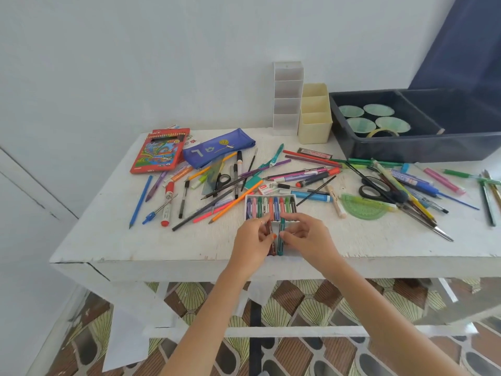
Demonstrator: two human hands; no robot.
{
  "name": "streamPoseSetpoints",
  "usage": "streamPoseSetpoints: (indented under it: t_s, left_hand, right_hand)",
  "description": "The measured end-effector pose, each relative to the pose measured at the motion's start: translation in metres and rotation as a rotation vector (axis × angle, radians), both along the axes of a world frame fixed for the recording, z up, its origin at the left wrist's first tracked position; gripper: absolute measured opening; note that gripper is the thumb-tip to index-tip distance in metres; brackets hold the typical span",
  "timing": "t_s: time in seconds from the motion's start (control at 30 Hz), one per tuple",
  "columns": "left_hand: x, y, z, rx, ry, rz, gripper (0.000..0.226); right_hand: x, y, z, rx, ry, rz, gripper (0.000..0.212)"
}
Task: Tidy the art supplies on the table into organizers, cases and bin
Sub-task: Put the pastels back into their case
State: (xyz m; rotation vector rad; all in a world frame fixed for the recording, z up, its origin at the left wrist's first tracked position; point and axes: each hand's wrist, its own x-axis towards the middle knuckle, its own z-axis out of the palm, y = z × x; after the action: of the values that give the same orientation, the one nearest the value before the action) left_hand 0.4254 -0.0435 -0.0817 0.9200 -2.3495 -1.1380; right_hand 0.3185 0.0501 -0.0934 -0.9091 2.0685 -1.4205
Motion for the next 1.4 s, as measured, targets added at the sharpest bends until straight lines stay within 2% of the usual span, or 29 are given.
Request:
streamPoseSetpoints:
  t_s: [0.2,0.33,0.67,0.73,0.8,0.83,0.97,1.03,1.07,1.13,1.2,1.27,1.3,1.37,1.4]
  left_hand:
    - [-0.006,0.004,-0.002,-0.067,-0.125,-0.080,0.054]
    - [-0.004,0.004,-0.005,-0.081,-0.182,-0.142,0.055]
    - [0.000,0.005,-0.019,-0.058,0.020,0.015,0.052]
    - [0.001,0.004,-0.021,-0.083,0.037,0.013,0.049]
    - [-0.002,0.006,-0.026,-0.132,0.028,0.029,0.033]
    - [-0.004,0.006,-0.030,-0.138,0.024,0.048,0.024]
    - [-0.007,0.007,-0.035,-0.075,-0.018,0.100,0.007]
    - [-0.006,0.007,-0.033,-0.147,-0.048,0.073,0.025]
    - [-0.005,0.007,-0.033,-0.160,-0.046,0.081,0.028]
    - [-0.005,0.010,-0.031,-0.091,0.014,0.148,0.010]
    - [-0.005,0.016,-0.026,-0.066,0.057,0.195,0.008]
    - [-0.003,0.020,-0.024,-0.127,0.055,0.146,0.007]
    - [0.000,0.019,-0.026,-0.216,0.013,0.133,0.013]
    - [0.002,0.015,-0.041,-0.503,-0.105,0.036,0.040]
    - [0.004,0.011,-0.050,-0.583,-0.140,-0.025,0.046]
  right_hand:
    - [0.000,0.000,-0.002,0.017,0.047,0.030,0.041]
    - [0.003,0.001,-0.005,0.062,0.159,0.100,0.055]
    - [0.009,0.000,-0.027,0.062,0.485,0.111,0.044]
    - [0.010,0.001,-0.030,0.072,0.634,0.061,0.040]
    - [0.009,0.003,-0.037,0.129,0.920,0.047,0.041]
    - [0.008,0.004,-0.039,0.155,0.988,0.054,0.043]
    - [0.005,0.003,-0.047,0.179,0.977,0.107,0.044]
    - [0.006,0.004,-0.049,0.173,0.919,0.113,0.037]
    - [0.009,0.005,-0.048,0.168,0.855,0.126,0.044]
    - [0.013,0.008,-0.051,0.173,0.783,0.146,0.063]
    - [0.019,0.012,-0.051,0.206,0.797,0.152,0.065]
    - [0.023,0.013,-0.047,0.285,0.908,0.130,0.060]
    - [0.025,0.012,-0.044,0.331,0.950,0.112,0.059]
    - [0.027,0.010,-0.042,0.377,1.004,0.088,0.058]
    - [0.027,0.009,-0.041,0.394,1.011,0.095,0.058]
